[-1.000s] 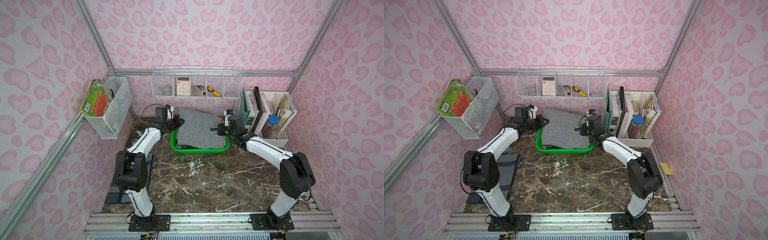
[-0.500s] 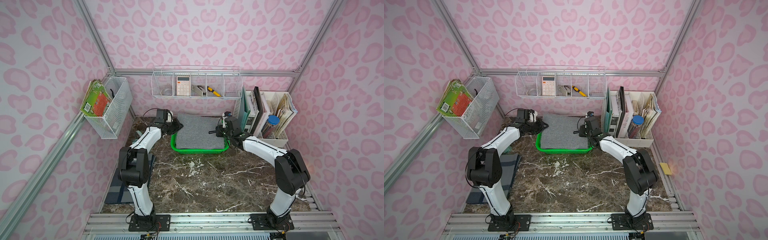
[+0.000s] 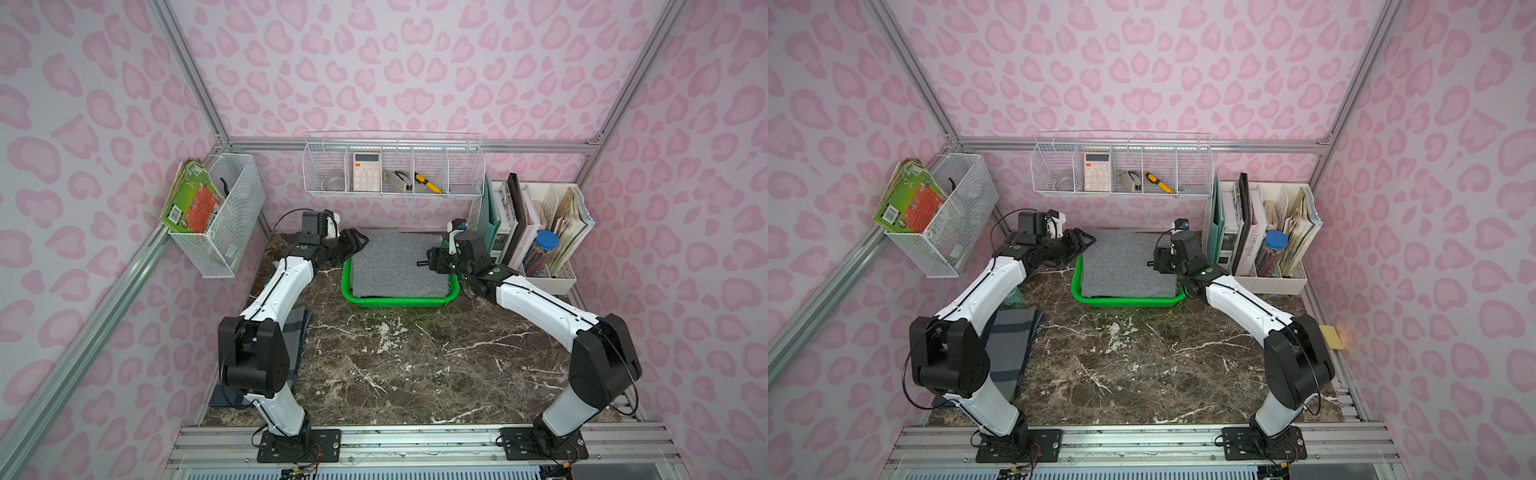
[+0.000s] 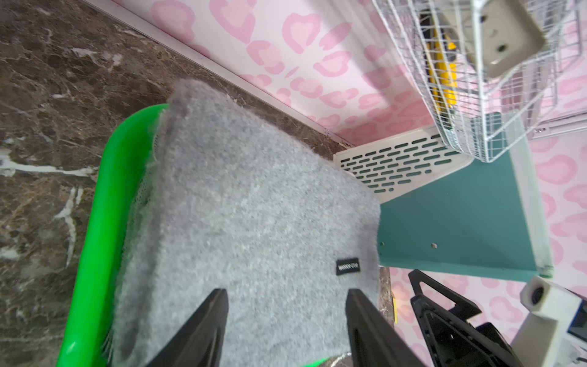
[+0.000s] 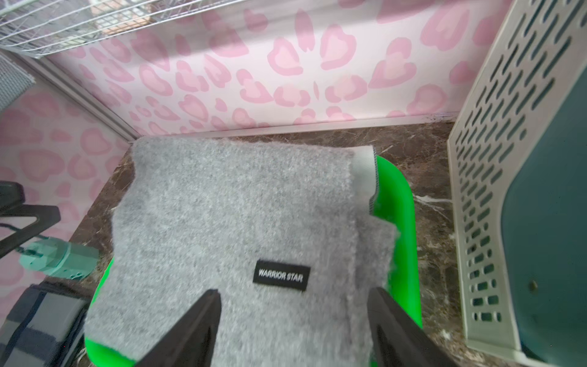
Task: Put the folded scarf in the basket
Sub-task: Place the scarf in the basket.
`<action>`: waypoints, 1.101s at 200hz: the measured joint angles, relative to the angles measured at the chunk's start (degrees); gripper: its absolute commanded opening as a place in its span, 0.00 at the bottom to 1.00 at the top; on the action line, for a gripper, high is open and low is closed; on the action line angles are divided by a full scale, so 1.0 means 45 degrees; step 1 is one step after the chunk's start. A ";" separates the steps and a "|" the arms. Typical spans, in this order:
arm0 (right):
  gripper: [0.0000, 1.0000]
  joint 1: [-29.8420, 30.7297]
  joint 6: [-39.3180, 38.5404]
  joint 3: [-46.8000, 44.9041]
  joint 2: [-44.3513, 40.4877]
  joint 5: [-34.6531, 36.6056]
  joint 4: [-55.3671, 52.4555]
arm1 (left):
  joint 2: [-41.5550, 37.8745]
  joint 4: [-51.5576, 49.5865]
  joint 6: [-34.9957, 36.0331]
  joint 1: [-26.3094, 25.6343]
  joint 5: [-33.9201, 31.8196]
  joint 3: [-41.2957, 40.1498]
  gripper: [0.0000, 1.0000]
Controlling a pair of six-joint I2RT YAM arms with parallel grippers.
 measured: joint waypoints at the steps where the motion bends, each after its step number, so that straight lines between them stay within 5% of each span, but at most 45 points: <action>1: 0.75 0.0019 0.0005 -0.0024 -0.0044 0.0005 -0.0010 | -0.0044 -0.0015 0.0000 -0.0015 -0.0005 -0.0034 0.64; 75: 0.76 0.1384 0.0554 -0.4784 -0.5639 0.0044 -0.0248 | -0.5173 -0.3604 -0.0073 -0.1622 -0.1642 -0.3434 0.62; 139: 0.87 0.1297 0.1049 -0.8835 -1.1220 0.0729 -0.0321 | -0.9666 -0.7514 -0.0733 -0.1797 -0.5761 -0.6708 0.67; 180: 0.92 -0.0039 0.0704 -1.0807 -1.4120 0.0952 -0.0874 | -1.0355 -0.8961 -0.1530 -0.1535 -0.8490 -0.7645 0.80; 220: 0.92 -0.1447 0.0471 -1.2560 -1.5703 0.0063 -0.0151 | -0.9073 -0.8786 -0.1749 -0.0267 -0.9413 -0.7796 0.81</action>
